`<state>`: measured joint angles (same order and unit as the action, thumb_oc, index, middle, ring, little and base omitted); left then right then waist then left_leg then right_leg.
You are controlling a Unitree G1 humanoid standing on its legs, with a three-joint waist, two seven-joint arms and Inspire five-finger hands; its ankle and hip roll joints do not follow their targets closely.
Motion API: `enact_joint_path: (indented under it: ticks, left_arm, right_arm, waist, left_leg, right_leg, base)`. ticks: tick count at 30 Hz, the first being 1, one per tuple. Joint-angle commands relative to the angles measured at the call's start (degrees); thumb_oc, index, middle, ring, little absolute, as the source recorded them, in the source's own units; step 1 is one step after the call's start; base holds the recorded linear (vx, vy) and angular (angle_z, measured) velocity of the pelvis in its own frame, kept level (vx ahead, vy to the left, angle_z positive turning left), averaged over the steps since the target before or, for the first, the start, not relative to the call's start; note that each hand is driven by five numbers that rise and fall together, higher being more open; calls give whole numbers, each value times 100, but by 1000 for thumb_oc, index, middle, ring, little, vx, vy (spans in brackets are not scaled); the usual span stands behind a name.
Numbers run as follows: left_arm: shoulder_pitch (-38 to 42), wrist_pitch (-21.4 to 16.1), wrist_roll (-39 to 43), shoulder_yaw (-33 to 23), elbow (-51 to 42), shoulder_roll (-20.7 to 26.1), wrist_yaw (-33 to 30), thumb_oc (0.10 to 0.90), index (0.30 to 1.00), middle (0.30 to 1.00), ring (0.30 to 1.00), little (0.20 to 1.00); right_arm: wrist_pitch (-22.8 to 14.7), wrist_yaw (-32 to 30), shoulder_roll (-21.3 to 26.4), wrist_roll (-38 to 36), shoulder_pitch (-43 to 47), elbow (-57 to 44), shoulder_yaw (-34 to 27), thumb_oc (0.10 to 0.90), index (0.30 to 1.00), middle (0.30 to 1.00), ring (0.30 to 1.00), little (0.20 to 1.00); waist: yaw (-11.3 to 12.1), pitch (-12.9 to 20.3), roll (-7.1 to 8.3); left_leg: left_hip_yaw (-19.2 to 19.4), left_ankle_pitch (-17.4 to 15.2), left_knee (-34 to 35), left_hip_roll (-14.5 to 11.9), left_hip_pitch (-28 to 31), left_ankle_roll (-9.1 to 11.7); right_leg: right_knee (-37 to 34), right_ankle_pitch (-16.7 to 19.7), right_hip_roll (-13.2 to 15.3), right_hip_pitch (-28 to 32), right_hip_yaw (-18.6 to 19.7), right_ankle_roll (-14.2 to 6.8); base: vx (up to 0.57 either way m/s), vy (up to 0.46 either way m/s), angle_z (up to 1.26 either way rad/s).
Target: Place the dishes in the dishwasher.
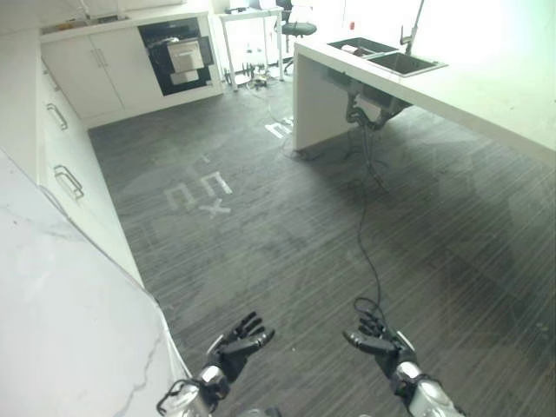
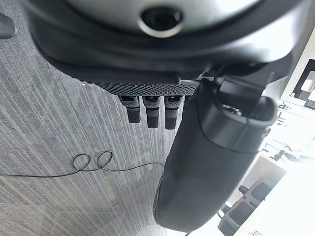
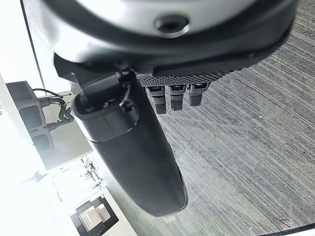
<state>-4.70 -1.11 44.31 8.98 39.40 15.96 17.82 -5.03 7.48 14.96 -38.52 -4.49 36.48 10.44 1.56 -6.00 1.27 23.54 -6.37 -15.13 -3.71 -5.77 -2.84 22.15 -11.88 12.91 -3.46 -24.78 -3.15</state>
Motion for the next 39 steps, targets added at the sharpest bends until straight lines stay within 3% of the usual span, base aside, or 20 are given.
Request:
enact_joint_path:
  ticks: [1, 5, 10, 11, 15, 21, 23, 24, 25, 27, 29, 31, 32, 33, 34, 35, 37, 39]
  left_arm:
    - [311, -187, -99, 110, -344, 49, 196, 800, 900, 900, 900, 900]
    - [241, -140, 57, 42, -392, 53, 102, 800, 900, 900, 900, 900]
    - [32, -168, -65, -90, -447, 6, -39, 800, 900, 900, 900, 900]
    - [18, -161, -102, -113, -459, 2, -98, 800, 900, 900, 900, 900]
    - [27, -84, -605, 5, -438, 123, -339, 800, 900, 900, 900, 900]
    - [108, 29, -711, 62, -499, 214, -517, 800, 900, 900, 900, 900]
    - [216, 50, -740, 55, -472, 259, -579, 800, 900, 900, 900, 900]
    - [262, 40, -763, 57, -459, 280, -604, 800, 900, 900, 900, 900]
    - [340, -19, -815, 76, -407, 302, -597, 800, 900, 900, 900, 900]
    - [402, -117, -869, 118, -378, 338, -590, 800, 900, 900, 900, 900]
    - [432, -128, -883, 158, -416, 382, -621, 800, 900, 900, 900, 900]
    - [498, -84, -989, 189, -522, 455, -591, 800, 900, 900, 900, 900]
    - [501, -103, -1061, 218, -600, 494, -617, 800, 900, 900, 900, 900]
    - [484, -124, -1106, 236, -685, 524, -683, 800, 900, 900, 900, 900]
    - [450, -153, -1139, 229, -732, 560, -713, 800, 900, 900, 900, 900]
    - [421, -181, -1165, 226, -762, 578, -732, 800, 900, 900, 900, 900]
    - [403, -173, -1263, 185, -775, 630, -719, 800, 900, 900, 900, 900]
    - [437, -181, -1298, 227, -690, 614, -755, 800, 900, 900, 900, 900]
  right_arm:
    - [-331, 101, 200, -243, 400, -169, -112, 800, 900, 900, 900, 900]
    - [-296, 110, 238, -219, 437, -119, -62, 800, 900, 900, 900, 900]
    - [-93, 172, 282, -60, 458, -5, -11, 800, 900, 900, 900, 900]
    - [-61, 167, 291, -39, 443, -8, -10, 800, 900, 900, 900, 900]
    - [-47, 122, 238, 23, 348, -68, -42, 800, 900, 900, 900, 900]
    - [-107, 74, 243, 19, 404, -186, -101, 800, 900, 900, 900, 900]
    - [-89, 23, 247, -1, 429, -333, -147, 800, 900, 900, 900, 900]
    - [-59, 13, 250, -19, 436, -384, -175, 800, 900, 900, 900, 900]
    - [-42, 36, 232, -48, 426, -435, -221, 800, 900, 900, 900, 900]
    - [-77, 104, 213, 26, 400, -475, -247, 800, 900, 900, 900, 900]
    - [-114, 178, 231, 25, 396, -437, -263, 800, 900, 900, 900, 900]
    - [-173, 171, 277, -53, 363, -474, -268, 800, 900, 900, 900, 900]
    - [-199, 144, 272, -73, 333, -518, -264, 800, 900, 900, 900, 900]
    - [-202, 125, 250, -68, 307, -561, -272, 800, 900, 900, 900, 900]
    - [-207, 102, 201, -45, 284, -594, -268, 800, 900, 900, 900, 900]
    - [-200, 74, 169, -25, 260, -638, -262, 800, 900, 900, 900, 900]
    - [-240, 67, 144, -71, 216, -614, -234, 800, 900, 900, 900, 900]
    - [-293, 125, 183, -180, 237, -486, -198, 800, 900, 900, 900, 900]
  waist:
    - [-2, 57, -47]
    - [37, 29, -55]
    - [233, 6, -84]
    - [236, 6, -75]
    - [159, 56, -140]
    - [159, 45, -172]
    - [53, -17, -285]
    - [-14, -59, -350]
    - [-100, -148, -413]
    - [-163, -251, -427]
    - [-232, -291, -406]
    - [-327, -313, -307]
    - [-355, -322, -251]
    - [-383, -368, -160]
    - [-404, -385, -147]
    - [-412, -424, -118]
    - [-371, -454, -135]
    - [-338, -420, -140]
  left_leg:
    - [347, -646, -206, -586, 433, 656]
    - [258, -679, -206, -482, 431, 633]
    - [-302, -746, -206, -119, 333, 570]
    - [-235, -626, -206, -104, 265, 517]
    - [-124, -789, -206, -244, 417, 570]
    - [-173, -836, -206, -135, 475, 416]
    - [-245, -750, -206, -142, 440, 249]
    - [-305, -777, -206, -146, 466, 177]
    - [-381, -835, -206, -69, 489, 35]
    - [-427, -886, -206, -3, 505, -17]
    - [-469, -918, -206, 10, 541, 37]
    - [-575, -972, -206, 64, 609, 132]
    - [-660, -1131, -206, 119, 693, 162]
    - [-635, -1153, -206, 191, 710, 131]
    - [-674, -1319, -206, 201, 802, 127]
    - [-612, -1302, -206, 194, 817, 105]
    - [-498, -1241, -206, 137, 911, 95]
    - [-448, -1102, -206, 144, 1033, 132]
  right_leg:
    - [-497, 271, 243, -12, -264, -638]
    - [-497, 235, 218, -45, -197, -607]
    - [-497, 168, 64, -104, 127, -583]
    - [-497, 276, 97, -184, 80, -523]
    - [-497, 198, 130, -15, 36, -639]
    - [-497, 205, 46, 235, 29, -619]
    - [-497, 655, -165, 295, -57, -567]
    - [-362, 884, -192, 235, -57, -629]
    - [824, 1161, 80, -348, 100, -776]
    - [1643, 1385, 229, -830, 264, -883]
    - [1350, 1486, 116, -923, 316, -897]
    - [156, 1585, -48, -717, 283, -843]
    - [-467, 1760, 73, -710, 379, -952]
    - [-497, 1940, 301, -939, 431, -932]
    - [-497, 1990, 452, -1107, 566, -1050]
    - [-497, 2111, 544, -1203, 566, -1007]
    - [-497, 1838, 578, -1022, 413, -935]
    - [-497, 1461, 361, -793, 351, -789]
  base:
    - [10, -38, 0]
    - [18, -45, -4]
    - [20, 9, -16]
    - [-37, 64, -55]
    - [61, 153, -10]
    - [5, 152, 2]
    - [-22, 204, 1]
    - [22, 275, 14]
    - [7, 257, 24]
    - [37, 145, 27]
    - [144, -46, 14]
    - [305, -194, 28]
    - [315, -256, 37]
    - [377, -244, 24]
    - [224, -230, 10]
    - [319, -228, 10]
    - [388, -274, 11]
    - [480, -272, -3]
